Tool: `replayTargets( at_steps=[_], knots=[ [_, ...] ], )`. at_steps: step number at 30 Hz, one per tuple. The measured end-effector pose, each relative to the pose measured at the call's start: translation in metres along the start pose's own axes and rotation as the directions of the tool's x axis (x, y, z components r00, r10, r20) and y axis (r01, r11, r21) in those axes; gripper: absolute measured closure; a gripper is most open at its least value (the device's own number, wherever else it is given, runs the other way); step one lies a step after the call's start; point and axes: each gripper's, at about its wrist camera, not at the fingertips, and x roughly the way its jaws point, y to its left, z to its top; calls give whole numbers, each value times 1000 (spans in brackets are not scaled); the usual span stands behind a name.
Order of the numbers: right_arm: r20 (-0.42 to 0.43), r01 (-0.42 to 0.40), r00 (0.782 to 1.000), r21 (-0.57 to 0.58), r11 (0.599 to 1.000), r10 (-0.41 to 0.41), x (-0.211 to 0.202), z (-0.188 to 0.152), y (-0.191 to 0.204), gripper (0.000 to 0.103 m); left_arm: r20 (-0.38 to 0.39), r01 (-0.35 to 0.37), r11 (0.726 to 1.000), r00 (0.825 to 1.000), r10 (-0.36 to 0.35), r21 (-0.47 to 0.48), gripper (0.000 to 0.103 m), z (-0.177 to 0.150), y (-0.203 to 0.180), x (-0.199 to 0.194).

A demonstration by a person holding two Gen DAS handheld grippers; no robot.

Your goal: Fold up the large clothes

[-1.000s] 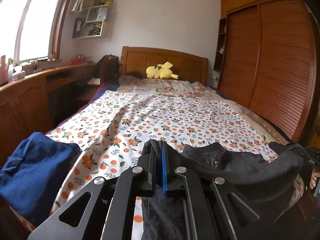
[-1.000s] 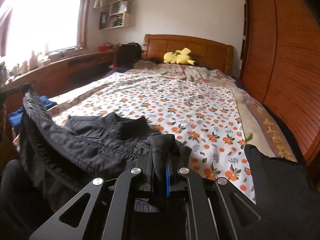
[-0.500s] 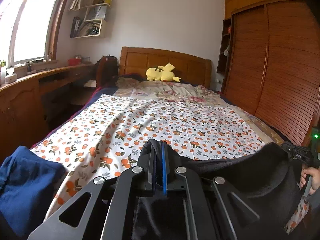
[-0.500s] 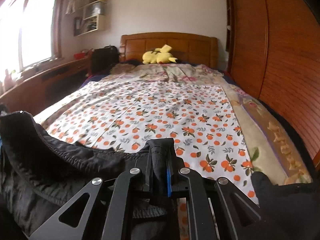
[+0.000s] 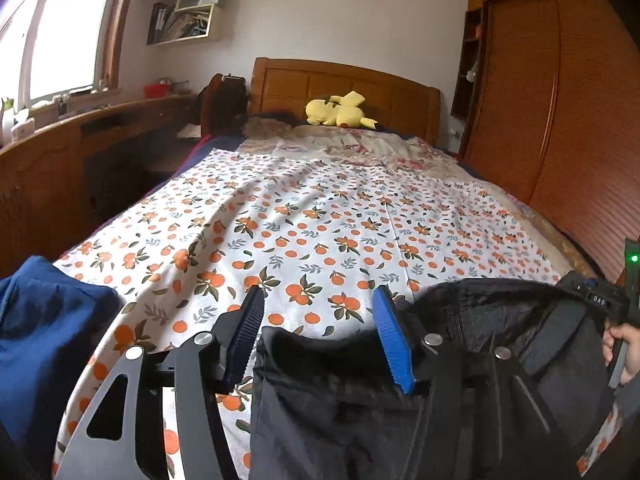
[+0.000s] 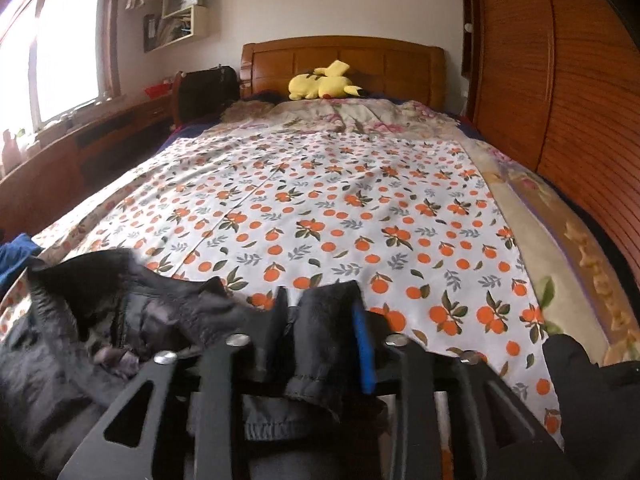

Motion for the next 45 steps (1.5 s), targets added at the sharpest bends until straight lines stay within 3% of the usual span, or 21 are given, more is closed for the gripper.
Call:
replayTargets(
  at_steps=[1,3,4,6,12,18,25,36,45],
  knots=[
    [1,7,1000,-9,1000,-7,0,1,3,65,5,-4,1000,1000,4,4,33,-1,-1,-1],
    [7,10,1000,-29,1000,-10,-2,2,10,57,14,2,1000,1000,-2,13,32,-2,-3,-4],
    [15,19,1000,-38,999,-19,-4,4,12,44,15,2,1000,1000,-2,15,30,-3,-5,-5],
    [54,68,996,-57,996,-65,-13,9,17,31,22,4,1000,1000,-4,20,24,-5,-8,-7],
    [78,53,996,-70,996,-48,-27,23,25,31,22,23,999,999,-24,48,20,-11,-21,-12],
    [-32,-92,996,-130,987,89,-10,13,69,40,25,43,995,999,-46,89,13,-17,-40,-19],
    [-204,-219,962,-170,961,183,38,-10,127,51,21,58,990,998,-61,129,3,-34,-56,-27],
    [-272,-196,952,-180,964,143,80,-11,152,75,8,101,983,995,-104,150,3,-50,-62,-41],
    [-296,-172,948,-178,969,114,112,-7,158,77,2,104,982,994,-106,158,3,-50,-68,-42]
  ],
)
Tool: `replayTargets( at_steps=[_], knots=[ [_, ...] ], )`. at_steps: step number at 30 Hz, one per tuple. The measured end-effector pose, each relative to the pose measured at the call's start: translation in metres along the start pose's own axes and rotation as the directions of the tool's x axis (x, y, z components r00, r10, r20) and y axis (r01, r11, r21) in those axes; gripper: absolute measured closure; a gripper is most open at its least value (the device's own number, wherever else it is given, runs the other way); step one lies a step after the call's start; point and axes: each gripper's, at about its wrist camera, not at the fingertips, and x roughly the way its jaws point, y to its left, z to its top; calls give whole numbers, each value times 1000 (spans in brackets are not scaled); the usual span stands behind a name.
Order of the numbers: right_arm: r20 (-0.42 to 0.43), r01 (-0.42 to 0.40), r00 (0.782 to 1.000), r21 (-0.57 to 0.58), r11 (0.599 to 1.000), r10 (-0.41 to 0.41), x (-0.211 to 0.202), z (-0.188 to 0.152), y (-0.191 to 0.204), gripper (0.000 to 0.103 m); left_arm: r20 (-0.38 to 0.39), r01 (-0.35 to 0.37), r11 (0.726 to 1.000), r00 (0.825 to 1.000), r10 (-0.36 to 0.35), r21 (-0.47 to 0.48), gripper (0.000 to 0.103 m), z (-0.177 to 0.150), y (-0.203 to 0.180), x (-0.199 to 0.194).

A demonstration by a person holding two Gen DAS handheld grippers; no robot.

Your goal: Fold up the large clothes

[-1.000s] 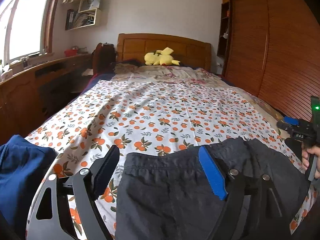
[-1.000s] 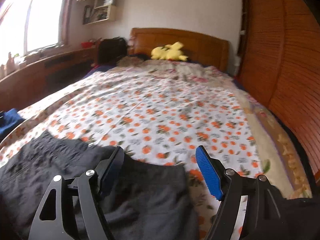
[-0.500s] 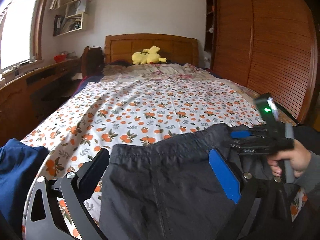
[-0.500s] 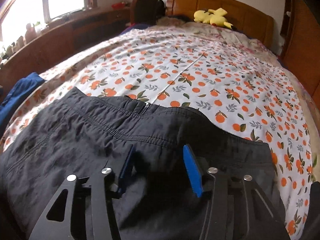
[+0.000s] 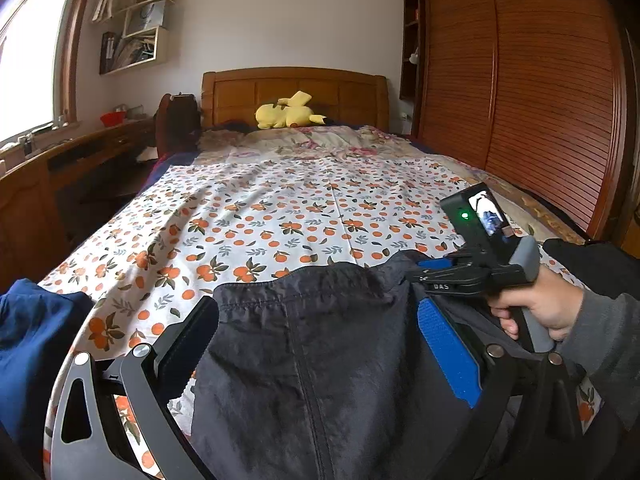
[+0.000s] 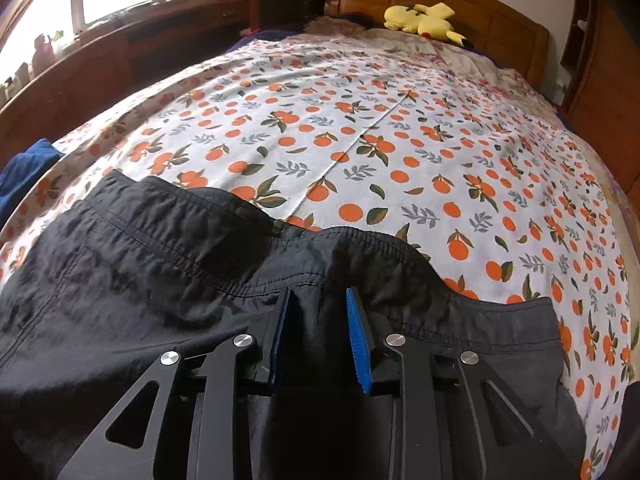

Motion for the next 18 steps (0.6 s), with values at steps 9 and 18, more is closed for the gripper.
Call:
replayTargets(
  at_steps=[9,18],
  knots=[
    [55,-16,998,17,1000,15,-30,-6,-11,57,-27,22,999,999,-22,25,3,-7,-12,5],
    [46,39,998,4,999,-39,-100,-63,-67,57,-53,83,994,995,-80,77,3,-19,-38,7]
  ],
)
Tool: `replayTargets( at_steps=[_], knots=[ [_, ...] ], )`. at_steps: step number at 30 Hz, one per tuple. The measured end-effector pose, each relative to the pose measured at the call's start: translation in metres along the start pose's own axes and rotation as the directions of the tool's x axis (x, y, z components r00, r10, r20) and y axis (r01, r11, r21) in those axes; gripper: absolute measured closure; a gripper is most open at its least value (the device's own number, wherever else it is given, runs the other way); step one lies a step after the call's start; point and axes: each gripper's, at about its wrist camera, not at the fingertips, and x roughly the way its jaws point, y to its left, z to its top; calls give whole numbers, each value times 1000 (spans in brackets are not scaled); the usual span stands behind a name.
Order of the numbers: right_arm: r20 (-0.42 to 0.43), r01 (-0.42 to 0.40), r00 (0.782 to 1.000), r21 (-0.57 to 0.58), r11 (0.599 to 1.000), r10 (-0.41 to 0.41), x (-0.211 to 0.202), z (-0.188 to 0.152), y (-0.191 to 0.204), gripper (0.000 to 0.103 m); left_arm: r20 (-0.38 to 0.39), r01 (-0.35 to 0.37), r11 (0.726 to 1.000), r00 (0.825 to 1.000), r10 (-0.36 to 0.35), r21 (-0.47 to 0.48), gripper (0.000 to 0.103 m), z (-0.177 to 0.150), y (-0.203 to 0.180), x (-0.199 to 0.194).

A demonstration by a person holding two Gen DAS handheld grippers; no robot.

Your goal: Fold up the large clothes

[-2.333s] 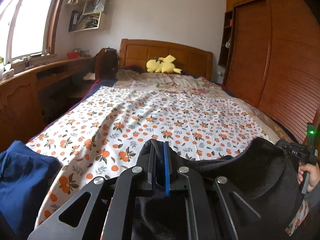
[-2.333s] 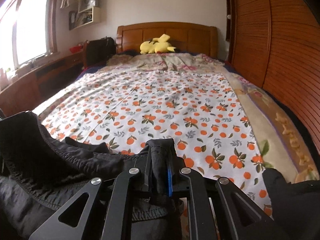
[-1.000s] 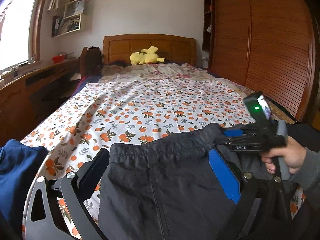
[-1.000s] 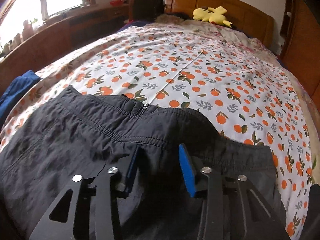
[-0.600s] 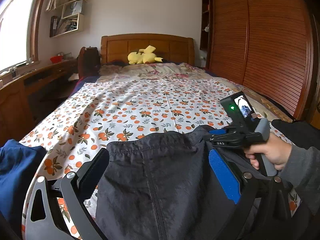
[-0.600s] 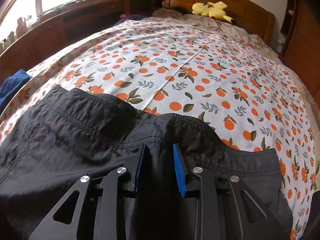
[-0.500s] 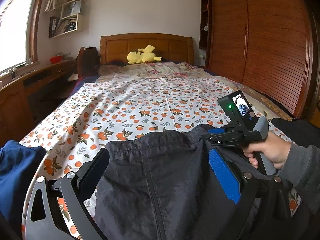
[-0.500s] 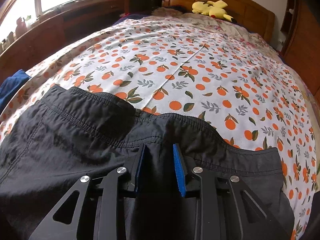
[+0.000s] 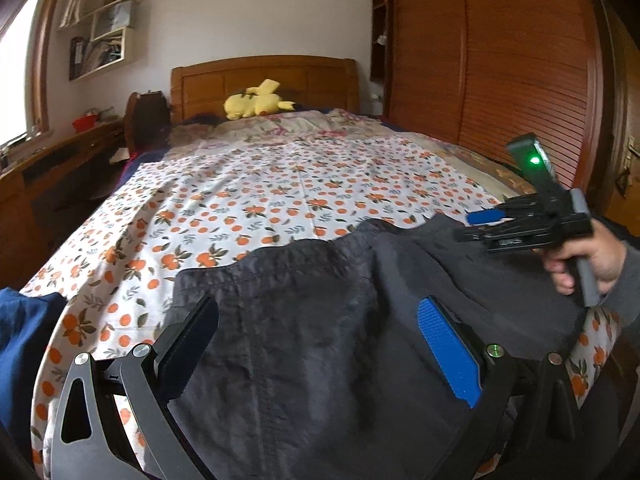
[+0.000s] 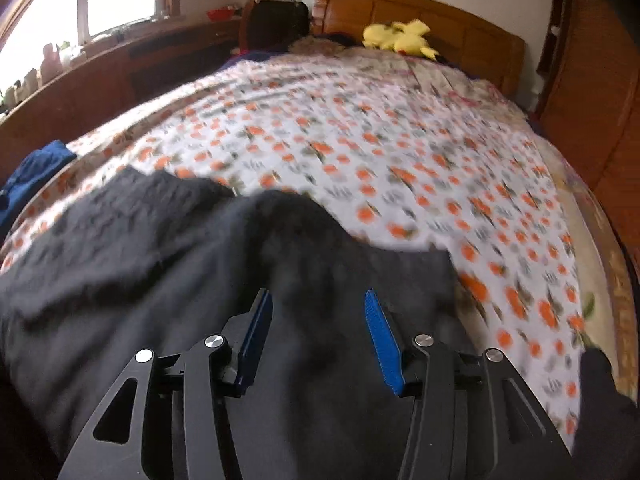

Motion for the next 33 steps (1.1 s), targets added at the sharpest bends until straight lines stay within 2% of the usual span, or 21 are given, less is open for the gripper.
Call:
replayTargets(
  at_steps=[5,9,10,12,14,18,22,27,33],
  knots=[
    [-39,47,998,18,999,-46,-15,-37,-21,60,0,15,1000,1000,-15,25,3,-3,-13,0],
    [-101,90,991,46,995,-85,3,-60,-39,61,-4,18,999,1000,-18,31,3,-6,-20,-1],
    [-121,83,990,58,995,-75,12,-68,-44,60,-3,17,999,1000,-17,36,3,-7,-21,-1],
    [-109,25,994,154,988,-9,19,-78,-59,60,2,13,999,1000,-13,44,3,-8,-24,-4],
    [-88,26,996,158,987,-12,13,-81,-59,60,4,13,999,1000,-14,43,3,-11,-27,-7],
    [-50,101,994,115,988,-96,-11,-84,-47,60,-9,14,999,1000,-14,43,3,-20,-32,-10],
    [9,104,994,85,991,-105,-43,-90,-31,60,-17,13,999,1000,-12,43,3,-26,-36,-13],
    [62,37,997,36,999,-39,-70,-98,8,60,-19,14,999,1000,-13,40,3,-30,-42,-17],
    [92,-58,994,-18,998,60,-78,-101,63,59,-20,5,999,1000,-4,39,3,-39,-48,-26]
  ],
)
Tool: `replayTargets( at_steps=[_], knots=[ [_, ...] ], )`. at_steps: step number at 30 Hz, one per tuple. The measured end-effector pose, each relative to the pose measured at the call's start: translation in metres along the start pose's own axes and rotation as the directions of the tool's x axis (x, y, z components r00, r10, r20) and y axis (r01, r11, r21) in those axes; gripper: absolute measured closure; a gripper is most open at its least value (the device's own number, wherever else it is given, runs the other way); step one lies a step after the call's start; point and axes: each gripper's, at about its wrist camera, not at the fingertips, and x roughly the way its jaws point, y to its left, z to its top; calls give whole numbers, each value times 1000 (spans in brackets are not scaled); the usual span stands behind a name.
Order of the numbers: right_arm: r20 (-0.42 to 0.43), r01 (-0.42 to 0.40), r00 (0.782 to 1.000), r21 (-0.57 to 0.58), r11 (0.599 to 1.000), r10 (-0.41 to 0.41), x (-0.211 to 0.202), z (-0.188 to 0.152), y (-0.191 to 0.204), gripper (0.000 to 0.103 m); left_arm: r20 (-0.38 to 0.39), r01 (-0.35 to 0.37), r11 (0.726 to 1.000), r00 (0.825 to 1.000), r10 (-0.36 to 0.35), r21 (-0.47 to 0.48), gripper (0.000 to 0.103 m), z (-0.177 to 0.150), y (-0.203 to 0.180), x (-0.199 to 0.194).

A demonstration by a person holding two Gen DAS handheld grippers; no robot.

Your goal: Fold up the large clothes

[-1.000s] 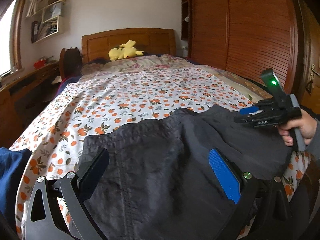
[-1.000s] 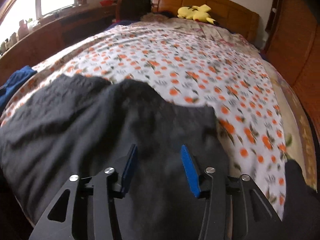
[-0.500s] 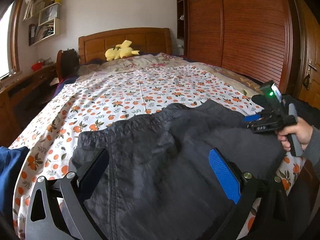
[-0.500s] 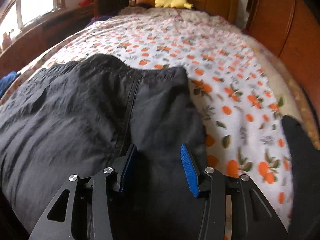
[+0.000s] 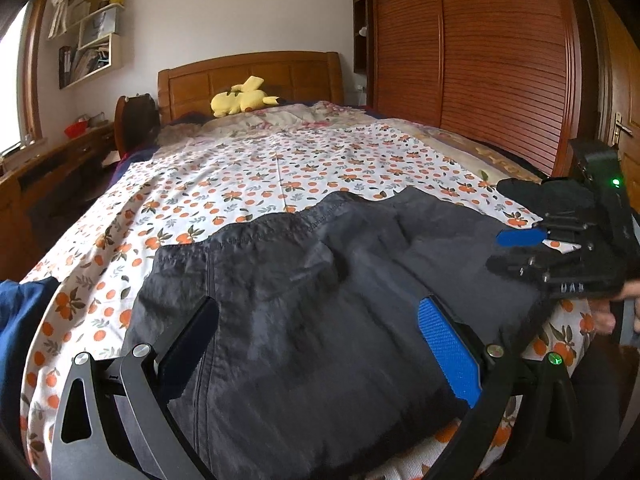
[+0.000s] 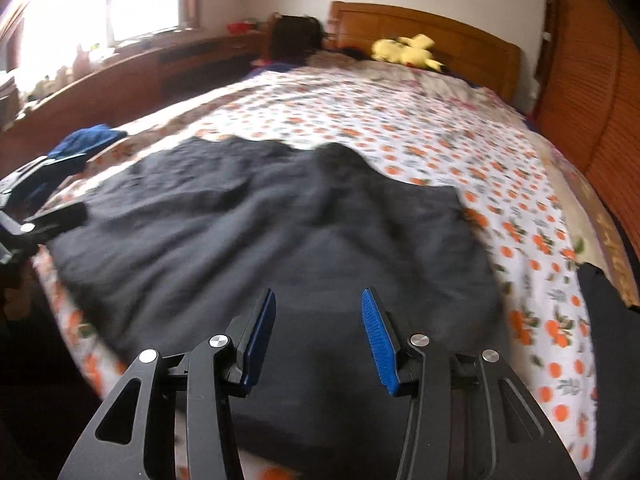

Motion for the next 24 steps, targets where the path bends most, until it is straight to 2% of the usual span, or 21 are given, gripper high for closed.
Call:
replayTargets(
  at_steps=[4,7,10,13,18,24],
  knots=[
    [5,-63,998,-15,998,63,3,-3,32,57,7,-21,1000,1000,21,10,3,-15,-3,-18],
    [9,-83,996,-37,996,83,4,-8,50,49,5,-36,999,999,36,-2,3,-25,-2,-29],
    [-17,-87,996,-49,995,87,14,-13,59,49,2,-48,999,999,48,-23,3,-33,4,-40],
    [-61,-82,995,-59,995,79,30,-23,64,48,5,-81,996,997,81,-29,3,-35,10,-49],
    [-49,-86,995,-48,995,84,35,-32,62,47,-3,-132,989,991,132,-59,3,-39,27,-60],
    [-42,-78,996,-57,995,76,35,-35,65,47,-34,-236,964,972,233,-120,3,-48,64,-68]
  ],
)
